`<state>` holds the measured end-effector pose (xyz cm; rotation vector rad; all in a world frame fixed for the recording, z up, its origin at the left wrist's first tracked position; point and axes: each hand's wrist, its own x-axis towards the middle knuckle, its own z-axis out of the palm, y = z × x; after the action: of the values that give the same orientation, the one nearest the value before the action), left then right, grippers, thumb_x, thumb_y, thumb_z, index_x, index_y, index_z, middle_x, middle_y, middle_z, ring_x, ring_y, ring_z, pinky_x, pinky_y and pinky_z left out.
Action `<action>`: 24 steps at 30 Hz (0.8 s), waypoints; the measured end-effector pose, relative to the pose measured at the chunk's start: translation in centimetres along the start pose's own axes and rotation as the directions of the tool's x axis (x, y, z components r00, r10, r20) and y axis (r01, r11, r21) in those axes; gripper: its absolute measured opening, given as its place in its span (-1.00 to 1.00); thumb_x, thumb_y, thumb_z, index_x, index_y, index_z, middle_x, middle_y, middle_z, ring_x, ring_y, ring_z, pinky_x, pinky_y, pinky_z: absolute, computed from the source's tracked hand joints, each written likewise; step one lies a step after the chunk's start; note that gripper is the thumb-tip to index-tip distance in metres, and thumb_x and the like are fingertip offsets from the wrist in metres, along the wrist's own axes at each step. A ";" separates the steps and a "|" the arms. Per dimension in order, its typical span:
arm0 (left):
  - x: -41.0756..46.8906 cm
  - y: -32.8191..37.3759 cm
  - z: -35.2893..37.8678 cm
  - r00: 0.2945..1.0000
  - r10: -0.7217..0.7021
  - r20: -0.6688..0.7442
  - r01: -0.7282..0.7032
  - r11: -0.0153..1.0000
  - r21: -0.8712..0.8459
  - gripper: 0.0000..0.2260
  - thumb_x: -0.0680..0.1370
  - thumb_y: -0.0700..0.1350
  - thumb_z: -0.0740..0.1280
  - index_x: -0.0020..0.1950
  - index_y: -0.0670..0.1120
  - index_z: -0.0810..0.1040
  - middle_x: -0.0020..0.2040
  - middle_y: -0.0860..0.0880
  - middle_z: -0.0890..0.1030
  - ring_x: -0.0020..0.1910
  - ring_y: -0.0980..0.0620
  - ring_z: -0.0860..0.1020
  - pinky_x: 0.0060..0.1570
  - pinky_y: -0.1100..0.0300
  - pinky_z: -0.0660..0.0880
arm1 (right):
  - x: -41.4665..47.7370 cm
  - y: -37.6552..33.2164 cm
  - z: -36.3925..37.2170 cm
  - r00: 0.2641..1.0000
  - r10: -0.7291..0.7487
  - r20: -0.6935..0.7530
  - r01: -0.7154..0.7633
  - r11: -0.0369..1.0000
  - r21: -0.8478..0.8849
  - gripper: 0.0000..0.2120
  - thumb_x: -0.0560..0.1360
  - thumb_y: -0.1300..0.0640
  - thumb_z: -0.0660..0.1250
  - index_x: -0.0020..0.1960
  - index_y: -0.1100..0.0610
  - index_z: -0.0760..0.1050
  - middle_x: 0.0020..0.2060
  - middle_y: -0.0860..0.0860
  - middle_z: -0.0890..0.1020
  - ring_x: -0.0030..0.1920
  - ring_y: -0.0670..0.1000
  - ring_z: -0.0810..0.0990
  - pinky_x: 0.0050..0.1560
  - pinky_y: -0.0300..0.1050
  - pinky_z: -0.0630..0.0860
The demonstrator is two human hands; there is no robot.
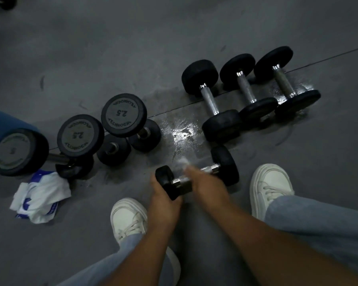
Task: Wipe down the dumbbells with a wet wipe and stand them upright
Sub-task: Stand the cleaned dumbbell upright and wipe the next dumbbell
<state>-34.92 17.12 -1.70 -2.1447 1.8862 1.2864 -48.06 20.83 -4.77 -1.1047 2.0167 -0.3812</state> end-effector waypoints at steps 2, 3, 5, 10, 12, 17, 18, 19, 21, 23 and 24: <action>0.9 -0.1 -0.5 1.000 0.021 0.020 -0.023 0.995 0.093 -0.18 0.45 -0.10 0.44 0.54 0.01 -0.02 0.13 -0.16 0.63 0.06 -0.20 0.62 -0.02 0.04 0.53 | 0.7 0.7 0.0 0.990 0.092 -0.106 -0.094 0.996 -0.014 -0.68 0.64 0.05 0.06 0.34 -0.08 0.40 0.35 -0.07 0.49 0.19 0.12 0.56 0.16 0.00 0.49; 1.4 0.0 -0.8 1.000 0.016 0.026 -0.020 0.992 0.125 -0.21 0.44 -0.09 0.43 0.52 0.01 0.01 0.13 -0.17 0.63 0.06 -0.21 0.61 0.00 0.02 0.54 | 0.4 0.4 0.0 0.993 0.073 -0.088 -0.073 0.997 0.013 -0.67 0.64 0.03 0.07 0.36 -0.13 0.40 0.39 -0.14 0.43 0.24 0.08 0.54 0.19 -0.07 0.46; 2.1 0.4 -1.4 0.999 0.007 0.043 -0.014 0.988 0.151 -0.24 0.43 -0.05 0.43 0.48 0.02 0.04 0.13 -0.15 0.62 0.08 -0.21 0.61 0.03 0.01 0.54 | -0.2 -0.6 0.3 0.998 -0.053 0.028 0.052 0.998 0.040 -0.66 0.61 0.00 0.11 0.35 -0.21 0.39 0.35 -0.14 0.48 0.25 0.04 0.53 0.15 -0.14 0.44; 3.4 1.1 -2.5 0.995 0.059 0.078 -0.074 0.978 0.195 -0.23 0.43 -0.05 0.46 0.50 -0.04 0.08 0.21 -0.15 0.58 0.17 -0.18 0.57 0.00 0.15 0.42 | 0.3 0.2 0.4 0.990 0.005 -0.142 -0.008 1.000 -0.023 -0.67 0.61 0.03 0.10 0.35 -0.19 0.33 0.31 -0.11 0.52 0.17 0.14 0.58 0.13 -0.07 0.48; 3.4 1.0 -2.4 0.996 0.055 0.072 -0.067 0.980 0.187 -0.09 0.43 -0.05 0.47 0.58 -0.01 -0.06 0.26 -0.17 0.56 0.20 -0.19 0.56 0.06 0.11 0.44 | -0.3 -0.2 0.7 0.991 -0.129 -0.036 0.126 0.989 -0.071 -0.63 0.61 0.05 0.10 0.39 -0.16 0.35 0.40 -0.20 0.41 0.29 0.05 0.52 0.28 -0.10 0.43; 3.2 0.3 -1.5 0.997 0.066 0.031 -0.071 0.974 0.214 -0.10 0.43 -0.01 0.46 0.57 0.01 -0.09 0.15 -0.19 0.61 0.09 -0.22 0.60 -0.02 0.07 0.47 | 0.4 0.3 -0.3 0.987 -0.080 -0.140 0.067 0.993 -0.095 -0.69 0.63 0.02 0.10 0.35 -0.11 0.40 0.30 -0.11 0.53 0.25 0.04 0.53 0.17 -0.22 0.38; 3.3 0.2 -1.4 0.997 0.073 0.026 -0.077 0.975 0.208 -0.12 0.42 -0.01 0.45 0.55 0.02 -0.06 0.12 -0.17 0.62 0.07 -0.21 0.60 -0.03 0.06 0.49 | -0.1 0.2 -0.3 0.987 -0.132 -0.092 0.119 0.983 -0.137 -0.70 0.63 0.01 0.11 0.34 -0.12 0.41 0.31 -0.12 0.52 0.27 0.02 0.52 0.18 -0.22 0.38; 3.3 0.1 -1.3 0.997 0.079 0.021 -0.082 0.975 0.205 -0.13 0.41 -0.02 0.45 0.53 0.02 -0.04 0.11 -0.17 0.62 0.06 -0.21 0.60 -0.02 0.04 0.51 | -0.7 0.3 -0.2 0.977 -0.210 -0.030 0.201 0.963 -0.180 -0.69 0.62 0.03 0.12 0.33 -0.14 0.40 0.33 -0.14 0.51 0.27 0.01 0.52 0.18 -0.20 0.40; 3.3 0.0 -1.3 0.996 0.088 0.024 -0.091 0.974 0.205 -0.14 0.40 -0.04 0.45 0.53 0.01 -0.04 0.09 -0.18 0.62 0.05 -0.21 0.61 0.02 0.00 0.54 | -0.7 0.6 -0.3 0.978 -0.197 -0.064 0.183 0.966 -0.180 -0.70 0.60 0.07 0.12 0.27 -0.19 0.41 0.23 -0.17 0.56 0.19 0.01 0.56 0.08 -0.22 0.41; 3.3 0.1 -1.3 0.995 0.090 0.031 -0.094 0.974 0.204 -0.13 0.41 -0.05 0.45 0.54 0.00 -0.05 0.11 -0.18 0.62 0.07 -0.20 0.60 0.05 0.00 0.53 | -0.4 0.5 -0.3 0.977 -0.126 -0.172 0.104 0.986 -0.130 -0.68 0.61 0.10 0.11 0.26 -0.22 0.44 0.25 -0.23 0.54 0.23 -0.03 0.55 0.09 -0.29 0.36; 3.3 0.1 -1.3 0.995 0.091 0.034 -0.096 0.975 0.201 -0.13 0.42 -0.05 0.45 0.55 -0.01 -0.06 0.13 -0.18 0.61 0.09 -0.20 0.60 0.07 0.00 0.53 | -0.6 0.2 0.0 0.974 -0.142 -0.175 0.118 0.983 -0.142 -0.64 0.62 0.09 0.12 0.32 -0.25 0.41 0.32 -0.25 0.48 0.28 -0.09 0.50 0.13 -0.33 0.32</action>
<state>-34.49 13.70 -2.63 -1.9539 2.0327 1.0737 -47.98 21.42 -4.60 -1.3298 2.1621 -0.4371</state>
